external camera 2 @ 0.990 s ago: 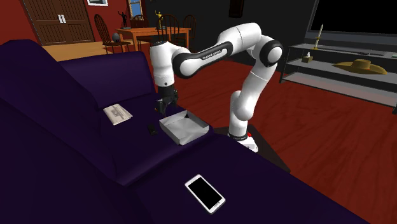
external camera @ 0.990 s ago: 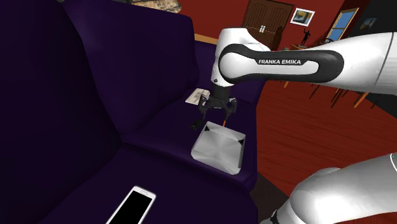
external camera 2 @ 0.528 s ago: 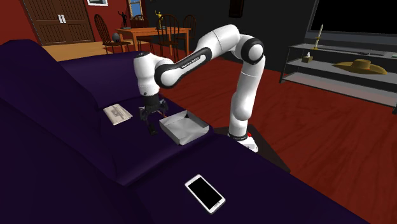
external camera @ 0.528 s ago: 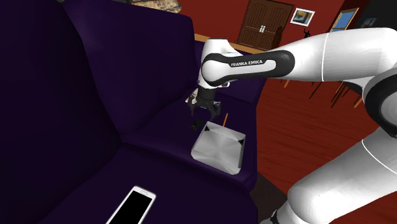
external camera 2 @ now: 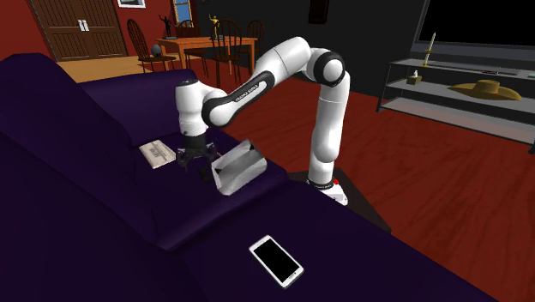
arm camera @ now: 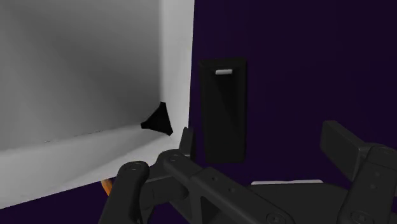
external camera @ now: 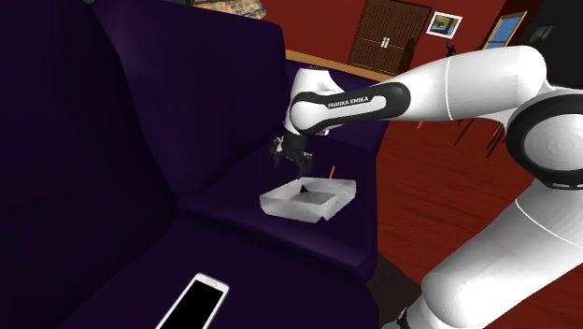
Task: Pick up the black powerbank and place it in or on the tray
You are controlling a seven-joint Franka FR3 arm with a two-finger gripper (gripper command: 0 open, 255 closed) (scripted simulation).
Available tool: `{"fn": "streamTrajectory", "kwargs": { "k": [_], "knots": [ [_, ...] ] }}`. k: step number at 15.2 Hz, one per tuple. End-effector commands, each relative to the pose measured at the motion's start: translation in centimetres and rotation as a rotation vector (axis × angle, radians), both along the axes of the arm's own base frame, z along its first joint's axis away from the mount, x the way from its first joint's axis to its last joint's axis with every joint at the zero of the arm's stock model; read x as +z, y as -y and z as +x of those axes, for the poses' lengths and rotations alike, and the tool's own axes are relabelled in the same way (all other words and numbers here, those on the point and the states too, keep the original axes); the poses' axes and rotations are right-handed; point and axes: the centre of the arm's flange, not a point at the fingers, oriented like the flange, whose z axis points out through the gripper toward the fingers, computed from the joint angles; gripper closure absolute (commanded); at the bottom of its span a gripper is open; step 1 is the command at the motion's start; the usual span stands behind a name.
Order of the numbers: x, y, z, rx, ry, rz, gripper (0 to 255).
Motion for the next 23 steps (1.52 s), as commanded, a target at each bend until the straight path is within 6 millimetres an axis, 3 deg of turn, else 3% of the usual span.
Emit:
{"fn": "streamTrajectory", "kwargs": {
  "k": [1,9,10,19,23],
  "knots": [
    [-2.7,0.0,-0.8,-0.003,-0.079,-0.002,0],
    [-3.0,0.0,-0.9,-0.003,-0.079,-0.002,0],
    [-3.0,0.0,-0.8,-0.003,-0.079,-0.002,255],
    [-3.0,0.0,-0.9,-0.003,-0.079,-0.002,255],
    [-0.9,0.0,-0.9,-0.003,-0.079,-0.002,255]
  ]
}}
